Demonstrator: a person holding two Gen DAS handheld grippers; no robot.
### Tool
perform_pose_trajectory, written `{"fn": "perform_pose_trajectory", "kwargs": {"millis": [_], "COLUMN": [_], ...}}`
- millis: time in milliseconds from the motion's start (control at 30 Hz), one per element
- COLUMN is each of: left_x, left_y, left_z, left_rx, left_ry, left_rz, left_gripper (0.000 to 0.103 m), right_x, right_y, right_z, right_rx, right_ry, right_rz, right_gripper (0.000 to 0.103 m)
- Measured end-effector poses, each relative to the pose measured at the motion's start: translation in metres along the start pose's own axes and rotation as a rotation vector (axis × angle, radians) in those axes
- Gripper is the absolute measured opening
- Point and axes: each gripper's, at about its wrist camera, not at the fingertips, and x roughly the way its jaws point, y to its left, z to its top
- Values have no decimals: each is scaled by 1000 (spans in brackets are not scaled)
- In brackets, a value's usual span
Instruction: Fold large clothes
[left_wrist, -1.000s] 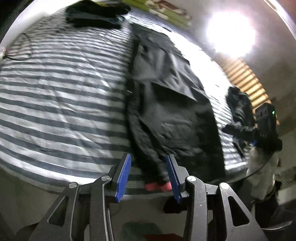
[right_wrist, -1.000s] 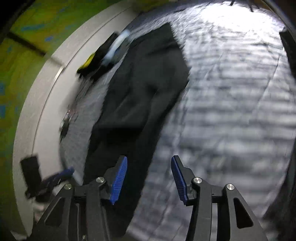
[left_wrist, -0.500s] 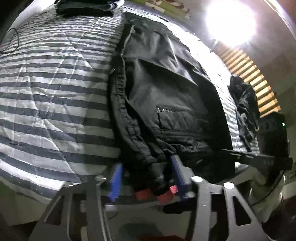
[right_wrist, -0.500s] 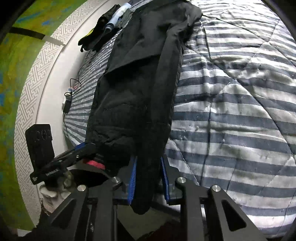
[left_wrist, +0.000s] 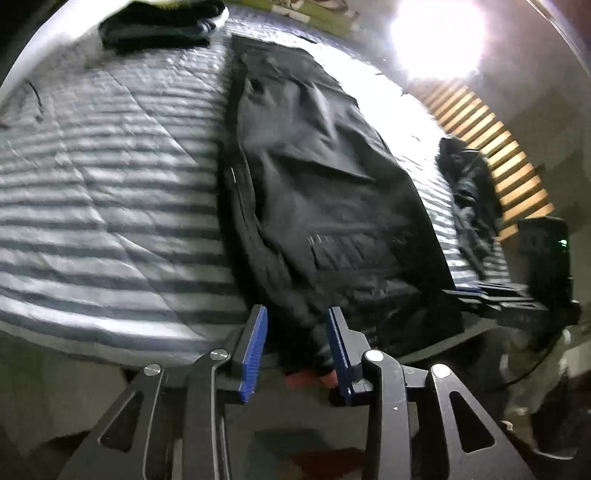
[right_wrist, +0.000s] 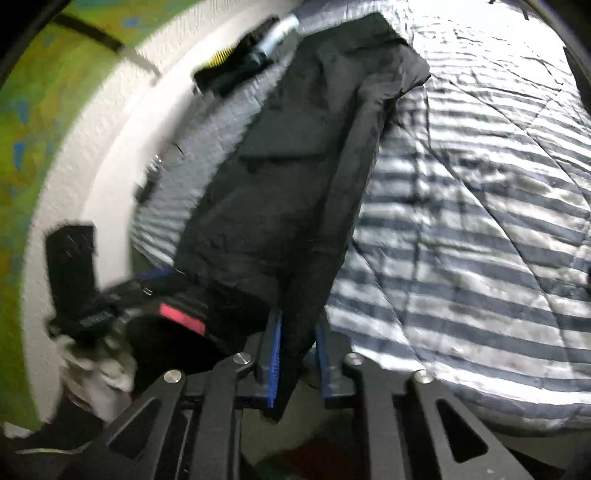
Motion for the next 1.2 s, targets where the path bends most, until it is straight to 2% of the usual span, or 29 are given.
{"fn": "perform_pose_trajectory", "kwargs": {"millis": [33, 100, 167, 233, 300, 367, 400, 433, 500, 567, 600, 667, 833, 1000, 1100, 1200], "left_x": [-8, -23, -33, -34, -30, -22, -15, -8, 8, 31, 41, 61, 97, 116, 120, 122], "left_y": [2, 4, 6, 4, 3, 6, 8, 9, 14, 24, 30, 42, 56, 59, 55, 55], "left_z": [6, 23, 48, 78, 109, 144, 159, 173, 203, 229, 240, 258, 275, 275, 274, 283], "left_rx": [6, 8, 29, 42, 58, 63, 58, 52, 37, -2, -20, -45, -55, -30, 16, 30], "left_ry": [-20, -57, -95, -118, -133, -146, -149, -149, -148, -122, -106, -91, -45, -37, -49, -55], "left_rz": [7, 22, 49, 63, 70, 74, 65, 55, 66, 29, 10, 9, 45, 64, 97, 102], "left_gripper": [37, 44, 44, 44, 44, 44, 44, 44, 44, 46, 54, 61, 62, 62, 62, 62], "right_x": [-3, -25, -45, -69, -81, -90, -93, -94, -89, -78, -70, -49, -16, -6, -4, 0], "right_y": [-1, -6, -10, -16, -15, -14, -16, -16, -19, -23, -24, -41, -82, -95, -96, -100], "right_z": [0, 5, 18, 43, 66, 100, 112, 128, 163, 190, 200, 225, 245, 271, 299, 337], "right_rx": [-11, -16, -10, 2, -5, -23, -24, -20, -31, -58, -54, -11, 50, 62, 66, 85], "right_ry": [6, -55, -120, -200, -242, -288, -306, -328, -346, -347, -337, -283, -223, -218, -227, -245], "right_rz": [-10, -40, -45, -56, -67, -91, -92, -84, -96, -127, -130, -108, -131, -131, -112, -80], "right_gripper": [20, 20, 20, 20, 21, 30, 39, 40, 40, 40, 40, 42, 42, 43, 44, 50]}}
